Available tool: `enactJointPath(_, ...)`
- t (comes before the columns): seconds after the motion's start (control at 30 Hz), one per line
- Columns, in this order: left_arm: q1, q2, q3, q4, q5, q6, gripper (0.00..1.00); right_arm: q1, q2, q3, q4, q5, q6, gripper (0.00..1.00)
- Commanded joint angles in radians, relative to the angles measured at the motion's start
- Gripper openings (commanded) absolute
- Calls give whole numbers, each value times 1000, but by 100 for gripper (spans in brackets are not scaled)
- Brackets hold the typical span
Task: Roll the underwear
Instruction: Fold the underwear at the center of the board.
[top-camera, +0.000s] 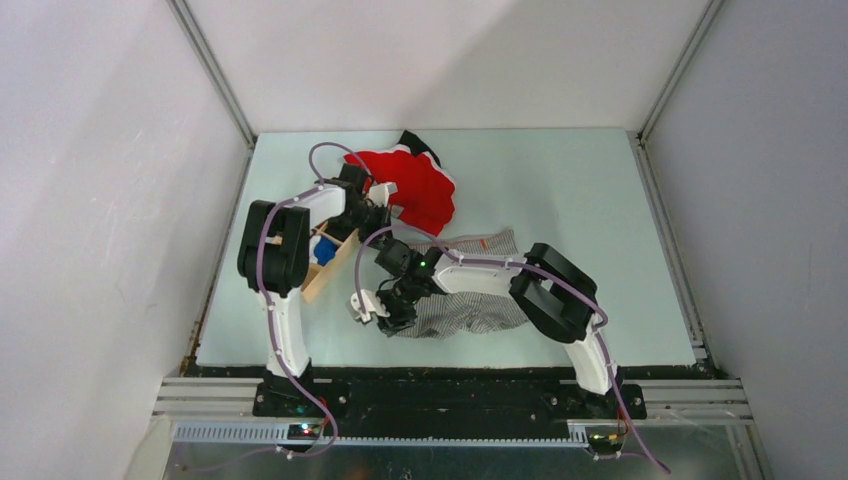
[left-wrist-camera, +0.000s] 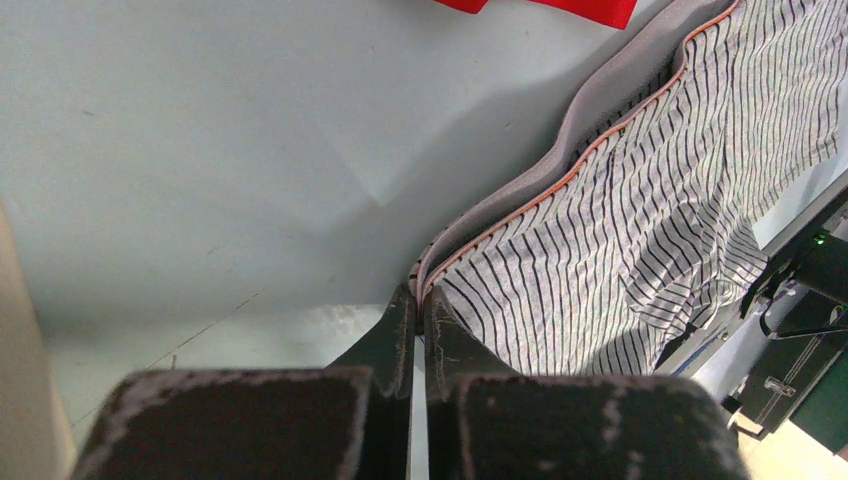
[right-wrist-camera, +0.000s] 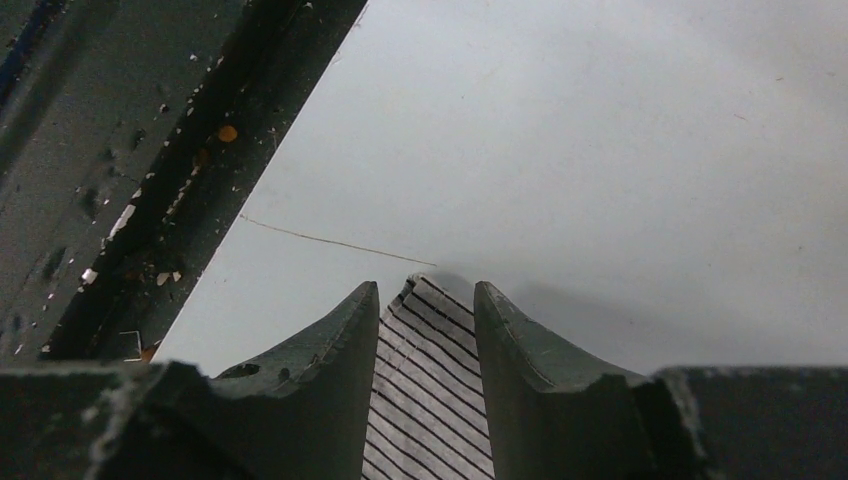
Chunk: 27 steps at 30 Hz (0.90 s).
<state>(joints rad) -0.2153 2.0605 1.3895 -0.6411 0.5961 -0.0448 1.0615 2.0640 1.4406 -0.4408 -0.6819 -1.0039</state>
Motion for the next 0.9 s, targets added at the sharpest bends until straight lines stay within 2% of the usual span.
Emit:
enactJointPath(0.0,7,-28,32,-11,-6,5,0,7,30,54,20,-14,-1,44)
enactJointPath(0.13,7,-25,37,-15,-3,6,0,13,58,84,-1,-11,-1,39)
enactJointPath(0.2,8,-24,44,-21,-3,7,0,15,61,88,-4,-17,-2,33)
enactJointPath(0.43,19,-25,84,-70,4,22,0,10,55,110,-1,-33,20,1)
enactJointPath(0.73,44,-74,237,-209,35,35,0,-40,-71,130,218,-146,268,0)
enactJointPath(0.87,43,-48,334,-294,56,21,0,-61,-107,114,244,-144,307,0)
